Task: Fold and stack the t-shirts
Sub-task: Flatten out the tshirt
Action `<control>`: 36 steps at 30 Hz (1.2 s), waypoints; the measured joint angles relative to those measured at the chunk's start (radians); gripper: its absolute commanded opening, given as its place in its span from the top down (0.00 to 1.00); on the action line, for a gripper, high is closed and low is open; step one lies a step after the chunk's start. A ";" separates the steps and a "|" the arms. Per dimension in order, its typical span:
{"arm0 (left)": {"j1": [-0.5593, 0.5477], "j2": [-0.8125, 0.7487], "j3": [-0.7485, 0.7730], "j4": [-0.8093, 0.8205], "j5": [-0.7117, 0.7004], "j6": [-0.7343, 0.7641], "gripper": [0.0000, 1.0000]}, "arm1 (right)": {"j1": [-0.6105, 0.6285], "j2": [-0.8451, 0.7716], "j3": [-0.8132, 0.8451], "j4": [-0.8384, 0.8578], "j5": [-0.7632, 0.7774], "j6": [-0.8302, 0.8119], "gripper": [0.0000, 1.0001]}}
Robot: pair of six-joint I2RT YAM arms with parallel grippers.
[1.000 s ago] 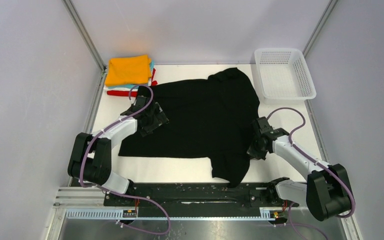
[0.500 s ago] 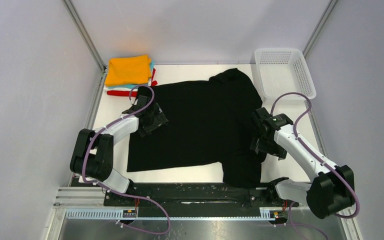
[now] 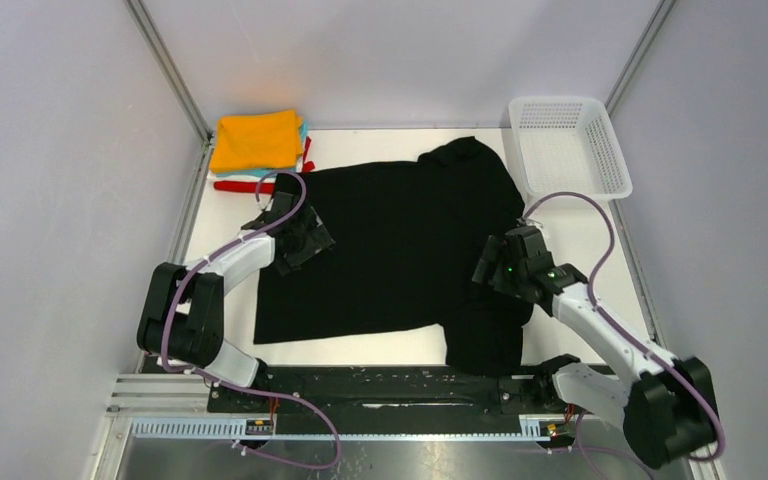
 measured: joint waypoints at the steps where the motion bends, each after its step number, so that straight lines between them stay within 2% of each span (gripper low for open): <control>1: 0.000 -0.007 -0.010 0.001 0.002 -0.003 0.01 | 0.000 0.042 0.000 0.050 -0.029 0.000 0.01; 3: 0.000 -0.015 -0.025 0.000 0.002 -0.006 0.01 | 0.000 0.132 0.017 0.118 -0.063 0.000 0.00; 9: 0.016 0.052 0.001 -0.009 0.006 -0.018 0.01 | 0.000 0.419 0.137 0.179 -0.132 0.008 0.01; 22: 0.081 0.373 0.400 -0.109 -0.021 0.008 0.01 | 0.000 0.652 0.356 0.197 -0.195 0.037 0.01; 25: 0.089 0.396 0.447 -0.124 -0.023 0.025 0.01 | 0.000 0.661 0.378 0.182 -0.194 0.017 0.01; 30: 0.090 0.283 0.420 -0.163 -0.055 0.040 0.01 | 0.000 0.564 0.391 0.114 -0.119 -0.046 0.01; 36: 0.094 -0.175 0.153 -0.183 -0.154 -0.004 0.01 | -0.002 0.212 0.281 0.124 0.037 -0.074 0.00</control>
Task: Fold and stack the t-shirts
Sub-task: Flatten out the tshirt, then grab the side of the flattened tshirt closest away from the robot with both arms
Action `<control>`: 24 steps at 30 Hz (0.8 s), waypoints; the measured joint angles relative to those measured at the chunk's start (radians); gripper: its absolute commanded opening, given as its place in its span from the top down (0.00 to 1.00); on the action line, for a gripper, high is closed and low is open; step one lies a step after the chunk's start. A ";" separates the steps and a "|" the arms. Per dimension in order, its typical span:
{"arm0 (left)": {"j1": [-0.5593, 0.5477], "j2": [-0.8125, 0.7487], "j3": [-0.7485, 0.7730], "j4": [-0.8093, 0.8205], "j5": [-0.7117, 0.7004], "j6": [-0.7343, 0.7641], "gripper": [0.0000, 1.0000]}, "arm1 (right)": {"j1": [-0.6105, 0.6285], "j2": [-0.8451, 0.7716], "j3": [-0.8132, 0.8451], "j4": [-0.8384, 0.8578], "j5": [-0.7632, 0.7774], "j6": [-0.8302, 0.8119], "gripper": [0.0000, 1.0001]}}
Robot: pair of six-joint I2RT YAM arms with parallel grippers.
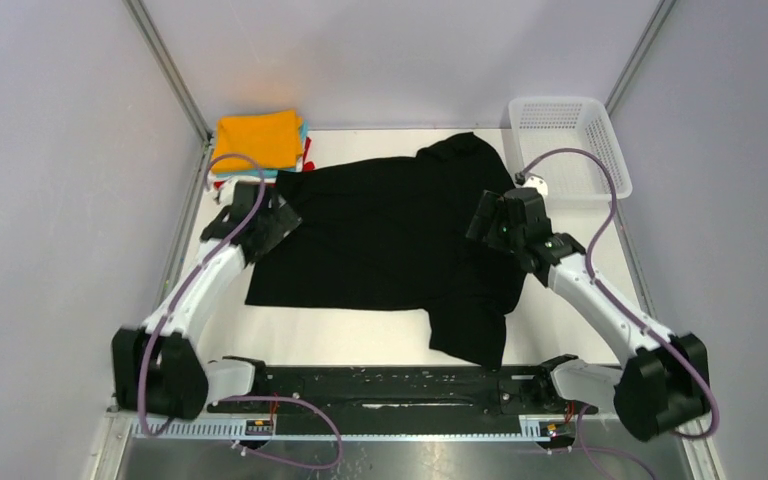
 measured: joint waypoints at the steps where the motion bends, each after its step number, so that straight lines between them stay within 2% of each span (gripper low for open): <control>1: 0.006 -0.073 -0.055 -0.007 -0.022 -0.017 0.01 | -0.001 -0.052 -0.028 0.003 0.028 -0.002 0.01; 4: 0.044 -0.203 -0.208 -0.055 -0.064 -0.069 0.02 | -0.006 -0.137 -0.104 0.000 0.088 -0.006 0.01; 9: 0.120 -0.207 -0.354 -0.135 -0.082 -0.126 0.14 | -0.010 -0.148 -0.158 -0.032 0.118 -0.010 0.01; 21: 0.170 0.032 -0.321 -0.087 -0.063 -0.155 0.51 | -0.011 -0.111 -0.156 -0.059 0.126 -0.031 0.00; 24: 0.175 0.061 -0.299 -0.074 -0.061 -0.155 0.63 | -0.011 -0.092 -0.152 -0.072 0.136 -0.037 0.01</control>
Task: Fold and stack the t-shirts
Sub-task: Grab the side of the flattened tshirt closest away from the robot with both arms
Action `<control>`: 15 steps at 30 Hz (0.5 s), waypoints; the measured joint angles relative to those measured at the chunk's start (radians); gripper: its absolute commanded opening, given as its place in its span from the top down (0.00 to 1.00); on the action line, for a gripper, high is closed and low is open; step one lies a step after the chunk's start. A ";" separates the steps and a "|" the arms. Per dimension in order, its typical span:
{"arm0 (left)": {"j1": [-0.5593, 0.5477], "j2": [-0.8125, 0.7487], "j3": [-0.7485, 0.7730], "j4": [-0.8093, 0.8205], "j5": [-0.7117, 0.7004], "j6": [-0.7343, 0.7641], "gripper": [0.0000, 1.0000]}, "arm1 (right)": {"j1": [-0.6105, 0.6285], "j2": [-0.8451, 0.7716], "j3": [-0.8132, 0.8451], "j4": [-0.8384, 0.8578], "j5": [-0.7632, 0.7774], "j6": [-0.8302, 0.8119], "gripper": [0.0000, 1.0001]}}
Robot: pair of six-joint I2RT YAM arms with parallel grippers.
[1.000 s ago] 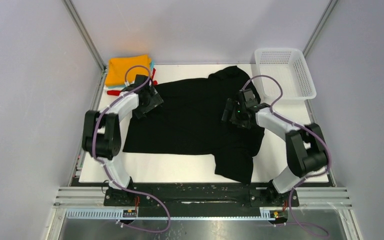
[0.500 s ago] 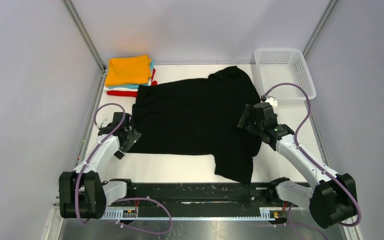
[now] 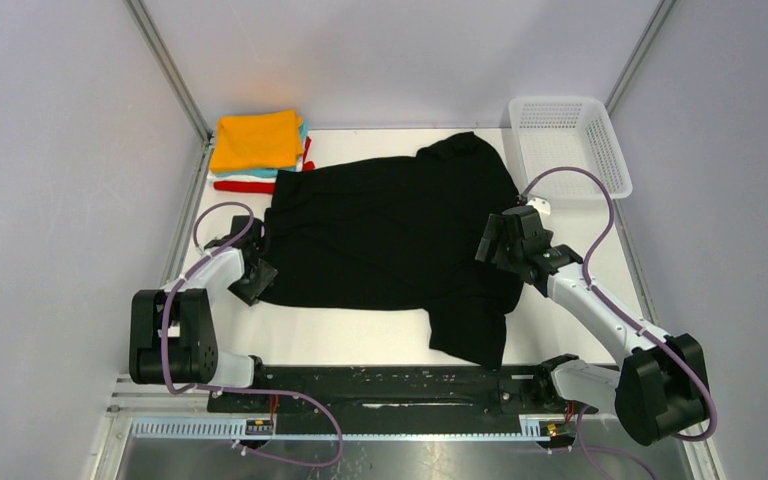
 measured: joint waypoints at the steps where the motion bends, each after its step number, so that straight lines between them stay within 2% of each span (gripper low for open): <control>1: 0.001 0.006 0.004 0.003 0.000 0.001 0.69 | 0.000 0.007 0.004 -0.005 0.008 -0.002 0.01; 2: 0.001 0.010 0.006 0.006 0.000 0.001 0.76 | -0.001 0.013 0.008 -0.009 0.010 -0.003 0.00; 4: 0.002 0.011 0.007 0.016 0.000 -0.001 0.97 | -0.002 0.024 0.017 -0.015 0.014 -0.005 0.01; 5: 0.003 0.011 0.007 0.020 0.002 -0.005 1.00 | -0.002 0.028 0.021 -0.017 0.016 -0.006 0.01; 12: 0.007 0.011 0.006 0.039 0.010 -0.002 1.00 | -0.002 0.034 0.047 -0.060 0.003 -0.026 0.00; 15: 0.014 0.004 0.003 0.043 0.010 0.007 1.00 | -0.002 0.013 0.046 -0.089 -0.054 -0.022 0.00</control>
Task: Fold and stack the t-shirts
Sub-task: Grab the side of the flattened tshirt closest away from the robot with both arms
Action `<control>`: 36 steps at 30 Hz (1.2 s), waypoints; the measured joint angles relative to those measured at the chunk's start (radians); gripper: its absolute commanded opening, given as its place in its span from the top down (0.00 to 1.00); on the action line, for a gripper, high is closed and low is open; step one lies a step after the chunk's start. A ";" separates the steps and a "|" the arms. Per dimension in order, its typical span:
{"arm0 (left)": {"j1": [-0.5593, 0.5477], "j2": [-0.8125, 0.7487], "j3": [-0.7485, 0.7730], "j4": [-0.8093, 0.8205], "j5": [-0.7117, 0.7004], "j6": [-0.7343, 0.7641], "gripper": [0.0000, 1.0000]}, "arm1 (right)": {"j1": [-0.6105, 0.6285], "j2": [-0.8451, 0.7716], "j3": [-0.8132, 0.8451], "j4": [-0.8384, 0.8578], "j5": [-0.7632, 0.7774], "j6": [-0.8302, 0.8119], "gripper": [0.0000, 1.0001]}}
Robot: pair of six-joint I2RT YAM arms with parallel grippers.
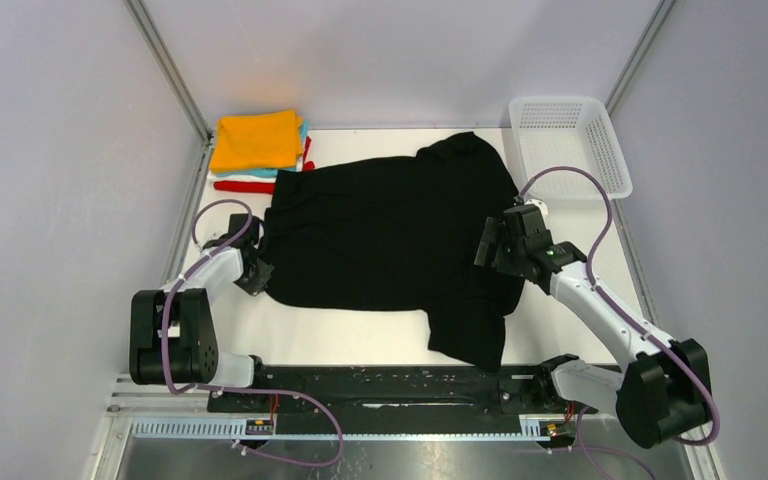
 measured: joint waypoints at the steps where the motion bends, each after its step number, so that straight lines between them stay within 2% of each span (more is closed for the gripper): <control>1: 0.002 -0.004 -0.001 0.002 0.000 0.005 1.00 | 0.000 -0.014 -0.003 -0.011 -0.022 0.001 0.01; 5: 0.011 -0.048 -0.018 0.020 -0.001 0.027 1.00 | 0.067 -0.113 -0.032 -0.083 -0.079 0.019 0.03; 10: 0.024 -0.100 -0.031 0.031 0.000 0.036 1.00 | 0.314 -0.156 -0.047 -0.204 -0.103 0.079 0.12; 16: 0.032 -0.101 -0.031 0.034 0.005 0.039 1.00 | 0.525 -0.144 -0.132 -0.331 -0.113 0.183 0.32; 23: 0.034 -0.101 -0.032 0.035 0.014 0.043 1.00 | 0.556 -0.060 -0.210 -0.333 -0.124 0.247 0.37; 26: 0.035 -0.101 -0.033 0.035 0.022 0.048 1.00 | 0.557 0.003 -0.218 -0.290 -0.132 0.260 0.43; 29: 0.038 -0.106 -0.034 0.039 0.029 0.051 1.00 | 0.558 0.059 -0.196 -0.292 -0.130 0.264 0.61; 32: 0.038 -0.117 -0.035 0.038 0.035 0.053 1.00 | 0.558 0.101 -0.172 -0.294 -0.132 0.271 0.93; 34: 0.038 -0.132 -0.039 0.037 0.035 0.054 1.00 | 0.558 0.110 -0.164 -0.286 -0.137 0.282 1.00; 36: 0.038 -0.154 -0.044 0.028 0.034 0.053 1.00 | 0.558 0.098 -0.167 -0.284 -0.141 0.286 1.00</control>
